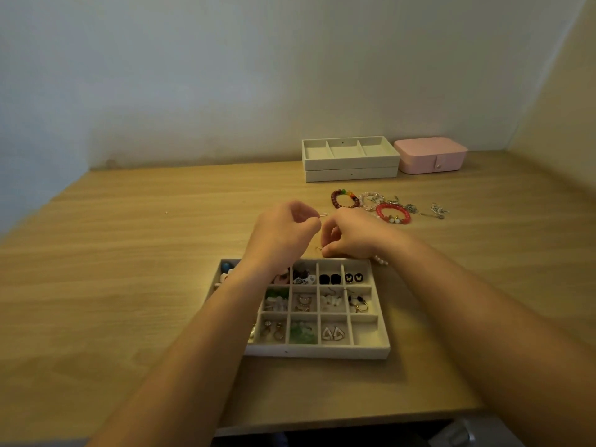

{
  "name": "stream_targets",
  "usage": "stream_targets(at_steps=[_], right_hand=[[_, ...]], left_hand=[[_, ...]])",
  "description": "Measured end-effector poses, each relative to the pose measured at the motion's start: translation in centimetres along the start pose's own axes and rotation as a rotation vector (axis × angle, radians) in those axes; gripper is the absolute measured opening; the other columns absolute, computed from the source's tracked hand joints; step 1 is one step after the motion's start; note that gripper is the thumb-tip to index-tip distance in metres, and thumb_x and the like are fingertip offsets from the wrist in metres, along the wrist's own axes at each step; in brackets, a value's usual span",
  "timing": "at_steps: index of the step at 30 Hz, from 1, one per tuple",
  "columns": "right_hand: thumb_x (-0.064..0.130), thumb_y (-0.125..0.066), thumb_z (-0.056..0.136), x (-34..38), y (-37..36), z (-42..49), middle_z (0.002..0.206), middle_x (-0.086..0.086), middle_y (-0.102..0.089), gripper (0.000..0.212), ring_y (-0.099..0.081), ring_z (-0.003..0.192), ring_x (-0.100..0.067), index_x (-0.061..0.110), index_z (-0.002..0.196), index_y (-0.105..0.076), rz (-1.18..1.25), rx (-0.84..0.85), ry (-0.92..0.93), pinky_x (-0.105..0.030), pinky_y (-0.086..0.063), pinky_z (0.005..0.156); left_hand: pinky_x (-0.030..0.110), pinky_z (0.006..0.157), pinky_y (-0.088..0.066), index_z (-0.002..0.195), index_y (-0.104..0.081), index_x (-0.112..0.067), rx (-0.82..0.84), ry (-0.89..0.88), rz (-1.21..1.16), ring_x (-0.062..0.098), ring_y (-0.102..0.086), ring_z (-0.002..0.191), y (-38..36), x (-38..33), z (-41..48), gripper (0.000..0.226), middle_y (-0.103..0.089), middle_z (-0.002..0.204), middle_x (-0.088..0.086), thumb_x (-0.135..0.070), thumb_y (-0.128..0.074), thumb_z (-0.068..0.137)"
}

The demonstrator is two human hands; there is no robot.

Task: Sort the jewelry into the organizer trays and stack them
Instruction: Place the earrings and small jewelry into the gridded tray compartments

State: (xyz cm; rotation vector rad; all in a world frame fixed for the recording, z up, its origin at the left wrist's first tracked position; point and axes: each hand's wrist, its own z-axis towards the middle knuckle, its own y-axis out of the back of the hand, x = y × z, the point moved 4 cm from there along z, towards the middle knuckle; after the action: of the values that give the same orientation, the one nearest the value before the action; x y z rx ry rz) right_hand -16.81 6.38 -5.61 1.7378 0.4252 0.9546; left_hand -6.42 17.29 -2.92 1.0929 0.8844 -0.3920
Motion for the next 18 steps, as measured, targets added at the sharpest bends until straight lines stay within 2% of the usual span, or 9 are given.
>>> stream_targets(at_steps=[4, 7, 11, 15, 18], right_hand=[[0.027, -0.063, 0.1, 0.3, 0.0, -0.3, 0.092, 0.01, -0.065, 0.008, -0.06, 0.086, -0.007, 0.029, 0.092, -0.061, 0.003, -0.047, 0.038, -0.024, -0.044, 0.069], [0.028, -0.054, 0.104, 0.3, 0.8, -0.9, 0.099, 0.01, -0.06, 0.004, -0.058, 0.092, -0.007, 0.029, 0.101, -0.056, 0.21, -0.145, 0.052, -0.025, -0.045, 0.074], [0.029, -0.052, 0.105, 0.4, 2.1, -2.4, 0.095, 0.001, -0.064, 0.012, -0.056, 0.081, -0.011, 0.021, 0.102, -0.061, 0.52, -0.155, 0.071, -0.026, -0.046, 0.07], [0.026, -0.051, 0.106, 1.2, 2.8, -4.0, 0.09, -0.004, -0.064, 0.019, -0.059, 0.078, -0.015, 0.012, 0.106, -0.063, 0.675, -0.134, 0.08, -0.029, -0.05, 0.067], [0.025, -0.05, 0.107, 1.9, 3.2, -5.1, 0.088, -0.004, -0.066, 0.02, -0.061, 0.077, -0.015, 0.01, 0.105, -0.064, 0.773, -0.124, 0.079, -0.028, -0.052, 0.067]], left_hand=[[0.018, 0.074, -0.048, 0.112, -0.067, -0.028, -0.032, -0.009, -0.011, -0.001, -0.059, 0.093, 0.2, 0.4, 0.0, 0.019, -0.065, 0.104, -0.014, -0.028, -0.066, 0.093], [0.029, 0.084, -0.054, 0.118, -0.062, -0.03, -0.037, -0.001, 0.009, 0.005, -0.06, 0.098, 0.5, 0.5, -0.2, 0.028, -0.063, 0.11, -0.013, -0.026, -0.07, 0.091], [0.03, 0.088, -0.055, 0.129, -0.06, -0.026, -0.034, 0.012, -0.065, 0.008, -0.062, 0.105, 0.8, -0.1, -0.2, 0.038, -0.064, 0.117, -0.01, -0.024, -0.071, 0.092], [0.031, 0.08, -0.062, 0.113, -0.068, -0.02, 0.031, 0.025, -0.306, 0.013, -0.072, 0.091, 0.8, -1.4, -1.0, 0.024, -0.074, 0.1, -0.003, -0.02, -0.073, 0.09], [0.031, 0.076, -0.062, 0.099, -0.071, -0.02, -0.011, -0.005, -0.374, 0.017, -0.073, 0.085, 1.1, -2.2, -2.0, 0.01, -0.076, 0.088, 0.001, -0.019, -0.074, 0.089]])
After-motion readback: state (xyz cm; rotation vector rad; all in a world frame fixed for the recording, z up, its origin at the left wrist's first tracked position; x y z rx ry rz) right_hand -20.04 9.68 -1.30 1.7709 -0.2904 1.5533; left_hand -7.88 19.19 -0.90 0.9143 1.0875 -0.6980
